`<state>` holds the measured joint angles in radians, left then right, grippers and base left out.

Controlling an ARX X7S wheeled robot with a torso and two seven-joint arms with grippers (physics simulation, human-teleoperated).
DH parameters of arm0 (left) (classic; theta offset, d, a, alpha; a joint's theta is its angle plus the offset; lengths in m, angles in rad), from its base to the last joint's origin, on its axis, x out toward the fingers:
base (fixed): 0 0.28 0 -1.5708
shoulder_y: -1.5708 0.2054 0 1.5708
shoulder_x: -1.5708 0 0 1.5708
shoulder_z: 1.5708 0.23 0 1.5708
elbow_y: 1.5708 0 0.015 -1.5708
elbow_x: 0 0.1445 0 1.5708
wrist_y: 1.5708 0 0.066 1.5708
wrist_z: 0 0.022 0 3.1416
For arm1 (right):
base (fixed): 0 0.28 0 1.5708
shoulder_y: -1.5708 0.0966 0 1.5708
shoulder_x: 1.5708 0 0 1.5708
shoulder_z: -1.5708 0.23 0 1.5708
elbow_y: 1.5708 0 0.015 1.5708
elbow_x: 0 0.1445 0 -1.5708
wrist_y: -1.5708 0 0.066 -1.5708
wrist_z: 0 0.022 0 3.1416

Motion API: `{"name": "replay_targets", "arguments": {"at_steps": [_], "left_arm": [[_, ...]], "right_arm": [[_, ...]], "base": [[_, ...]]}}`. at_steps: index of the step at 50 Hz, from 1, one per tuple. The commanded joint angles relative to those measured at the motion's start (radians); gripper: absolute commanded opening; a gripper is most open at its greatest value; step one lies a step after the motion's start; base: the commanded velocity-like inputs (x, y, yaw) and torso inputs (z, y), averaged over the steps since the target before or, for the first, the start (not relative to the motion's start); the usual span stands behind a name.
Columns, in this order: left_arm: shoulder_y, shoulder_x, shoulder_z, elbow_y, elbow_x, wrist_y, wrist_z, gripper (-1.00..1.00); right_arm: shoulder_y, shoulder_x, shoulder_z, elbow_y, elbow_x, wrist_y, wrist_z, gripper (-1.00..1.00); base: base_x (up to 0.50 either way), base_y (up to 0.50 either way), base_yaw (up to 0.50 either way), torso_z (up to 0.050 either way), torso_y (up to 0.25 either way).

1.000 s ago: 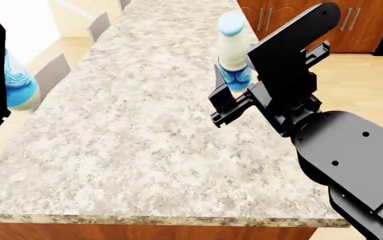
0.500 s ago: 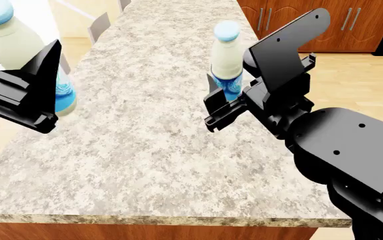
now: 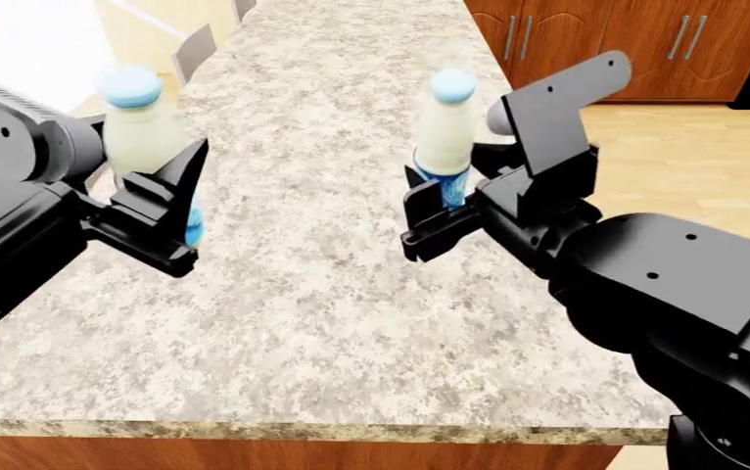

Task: Move the drinks to the dining counter.

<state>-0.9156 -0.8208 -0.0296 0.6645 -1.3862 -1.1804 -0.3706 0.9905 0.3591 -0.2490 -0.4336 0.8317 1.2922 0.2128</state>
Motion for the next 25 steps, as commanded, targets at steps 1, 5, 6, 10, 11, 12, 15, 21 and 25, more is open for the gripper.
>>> {"name": "replay_targets", "arguments": {"at_steps": [1,5,6,10,11,12,15,21,25], "left_arm": [[-0.038,-0.006,0.056,-0.047,-0.040,-0.062,-0.063,-1.00],[-0.033,-0.007,0.059,-0.049,-0.043,-0.061,-0.062,-1.00],[-0.030,-0.008,0.060,-0.049,-0.046,-0.062,-0.060,-1.00],[-0.020,-0.012,0.058,-0.051,-0.036,-0.054,-0.054,-1.00],[-0.018,-0.013,0.059,-0.053,-0.035,-0.054,-0.053,-1.00],[-0.018,-0.014,0.057,-0.053,-0.039,-0.053,-0.056,-1.00],[-0.015,-0.016,0.058,-0.050,-0.040,-0.052,-0.055,-1.00],[-0.005,-0.019,0.060,-0.049,-0.031,-0.045,-0.050,-1.00],[-0.008,-0.018,0.066,-0.047,-0.032,-0.046,-0.053,-1.00]], "right_arm": [[0.001,-0.002,0.006,0.005,-0.009,-0.010,-0.010,-1.00],[0.003,0.001,0.002,0.002,-0.006,-0.009,-0.009,-1.00],[0.004,0.002,0.001,-0.002,-0.005,-0.009,-0.009,-1.00],[0.006,0.003,-0.005,-0.001,-0.005,-0.011,-0.009,-1.00],[0.008,0.004,-0.009,-0.001,-0.007,-0.012,-0.009,-1.00],[0.008,0.004,-0.009,-0.002,-0.006,-0.013,-0.010,-1.00],[0.008,0.003,-0.010,0.004,-0.006,-0.017,-0.010,-1.00],[-0.001,0.002,-0.008,0.013,0.000,-0.025,-0.014,-1.00],[-0.001,0.004,-0.008,0.010,0.003,-0.026,-0.014,-1.00]], "base": [[0.00,0.00,0.00,0.000,0.000],[0.00,0.00,0.00,0.000,0.000],[0.00,0.00,0.00,0.000,0.000],[0.00,0.00,0.00,0.000,0.003],[0.00,0.00,0.00,0.000,0.000],[0.00,0.00,0.00,0.000,0.000],[0.00,0.00,0.00,0.000,0.000],[0.00,0.00,0.00,0.002,0.002],[0.00,0.00,0.00,0.000,0.000]]}}
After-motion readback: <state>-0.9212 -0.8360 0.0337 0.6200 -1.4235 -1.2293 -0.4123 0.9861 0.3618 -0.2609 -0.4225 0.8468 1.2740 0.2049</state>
